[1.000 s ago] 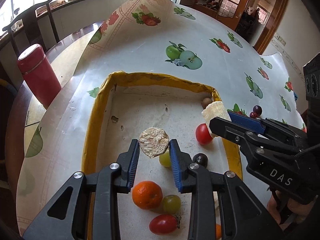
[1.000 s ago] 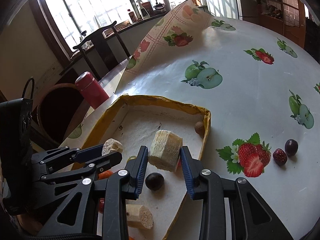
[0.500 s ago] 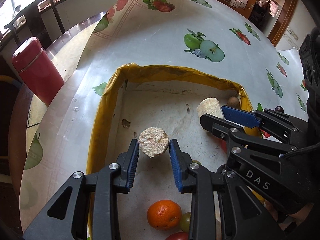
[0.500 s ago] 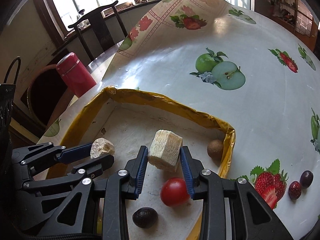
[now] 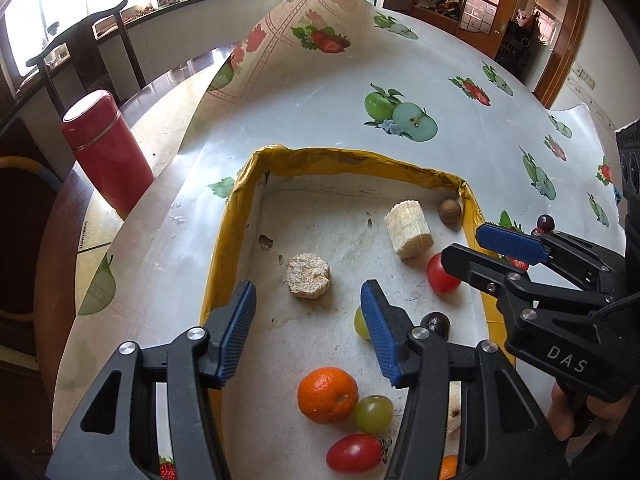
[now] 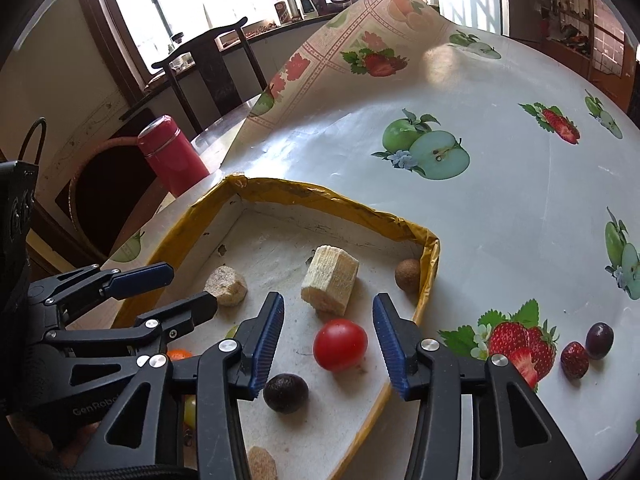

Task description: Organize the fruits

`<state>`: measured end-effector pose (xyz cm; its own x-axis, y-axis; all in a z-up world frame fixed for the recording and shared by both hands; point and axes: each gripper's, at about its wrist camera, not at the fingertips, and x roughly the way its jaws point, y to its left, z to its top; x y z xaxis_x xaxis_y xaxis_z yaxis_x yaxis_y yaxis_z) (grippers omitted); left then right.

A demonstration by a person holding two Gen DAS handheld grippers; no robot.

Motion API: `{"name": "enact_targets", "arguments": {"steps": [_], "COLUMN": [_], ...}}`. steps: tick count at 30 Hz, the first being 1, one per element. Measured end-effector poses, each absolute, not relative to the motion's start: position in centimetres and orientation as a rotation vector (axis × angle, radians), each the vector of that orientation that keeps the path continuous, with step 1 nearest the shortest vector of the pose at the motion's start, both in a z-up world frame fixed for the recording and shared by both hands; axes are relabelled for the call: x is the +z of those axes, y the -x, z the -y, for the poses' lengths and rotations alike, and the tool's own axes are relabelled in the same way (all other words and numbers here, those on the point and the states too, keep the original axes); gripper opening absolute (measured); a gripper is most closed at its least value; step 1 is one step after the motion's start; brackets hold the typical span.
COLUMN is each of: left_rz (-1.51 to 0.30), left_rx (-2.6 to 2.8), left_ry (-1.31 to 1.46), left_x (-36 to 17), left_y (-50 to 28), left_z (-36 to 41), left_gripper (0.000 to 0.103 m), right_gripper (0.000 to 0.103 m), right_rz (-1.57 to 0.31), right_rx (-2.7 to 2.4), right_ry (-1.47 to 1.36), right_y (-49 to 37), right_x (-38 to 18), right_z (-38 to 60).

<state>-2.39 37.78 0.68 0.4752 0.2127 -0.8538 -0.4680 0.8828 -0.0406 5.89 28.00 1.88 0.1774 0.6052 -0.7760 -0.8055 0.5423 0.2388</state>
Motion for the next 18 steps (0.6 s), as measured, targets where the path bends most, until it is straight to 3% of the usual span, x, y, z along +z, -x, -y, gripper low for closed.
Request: {"name": "enact_targets", "arguments": {"steps": [15, 18], "left_rz": [-0.952, -0.942], "left_rx": [0.448, 0.450], "left_ry": [0.233, 0.217], "left_x": [2.3, 2.7], "left_y": [5.2, 6.2], "left_z": [-34.5, -33.7], "left_gripper": [0.053, 0.053], "right_gripper": [0.049, 0.053], "right_rz": [-0.933, -0.925], "right_rx": [1.019, 1.035], "right_ry": [0.193, 0.203], "right_y": [-3.7, -2.9], "right_x": [4.0, 4.2], "right_z": [-21.3, -20.5]}}
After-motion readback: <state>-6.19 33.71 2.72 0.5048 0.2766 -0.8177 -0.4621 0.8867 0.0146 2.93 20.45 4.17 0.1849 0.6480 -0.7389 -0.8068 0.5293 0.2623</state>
